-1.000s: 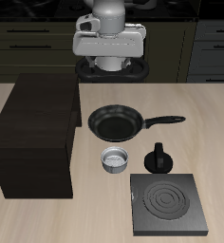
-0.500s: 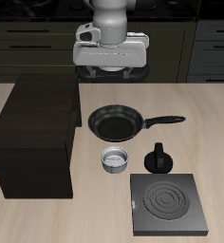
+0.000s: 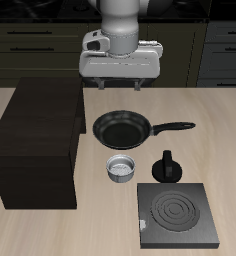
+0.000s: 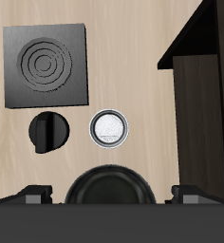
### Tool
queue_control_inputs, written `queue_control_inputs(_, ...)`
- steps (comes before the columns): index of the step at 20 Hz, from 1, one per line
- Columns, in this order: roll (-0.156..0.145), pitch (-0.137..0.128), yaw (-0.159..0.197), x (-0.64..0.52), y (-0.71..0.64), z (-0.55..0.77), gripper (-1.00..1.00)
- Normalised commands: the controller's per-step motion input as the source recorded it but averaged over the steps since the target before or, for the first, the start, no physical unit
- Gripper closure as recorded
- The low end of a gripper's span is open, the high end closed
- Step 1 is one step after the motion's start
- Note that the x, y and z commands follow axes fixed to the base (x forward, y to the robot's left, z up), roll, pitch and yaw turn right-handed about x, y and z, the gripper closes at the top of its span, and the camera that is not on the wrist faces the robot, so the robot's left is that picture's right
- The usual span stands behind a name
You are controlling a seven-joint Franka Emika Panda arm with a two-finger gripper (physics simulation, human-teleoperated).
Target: Place the ramekin on the stove
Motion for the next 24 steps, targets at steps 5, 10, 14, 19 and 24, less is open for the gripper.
queue_control_inputs(5, 0.014, 0.02, -0.026, 0.21, 0.12, -0.01, -1.0)
queue_control_inputs(10, 0.027, 0.013, -0.018, 0.13, 0.1, -0.1, -1.0)
queue_control_inputs(14, 0.004, 0.006, -0.005, 0.1, 0.09, -0.21, -1.0)
queue_control_inputs(19, 0.003, -0.006, 0.002, 0.08, 0.02, -0.24, -1.0)
queue_control_inputs(24, -0.011, 0.019, 0.018, 0.13, 0.0, -0.41, -1.0)
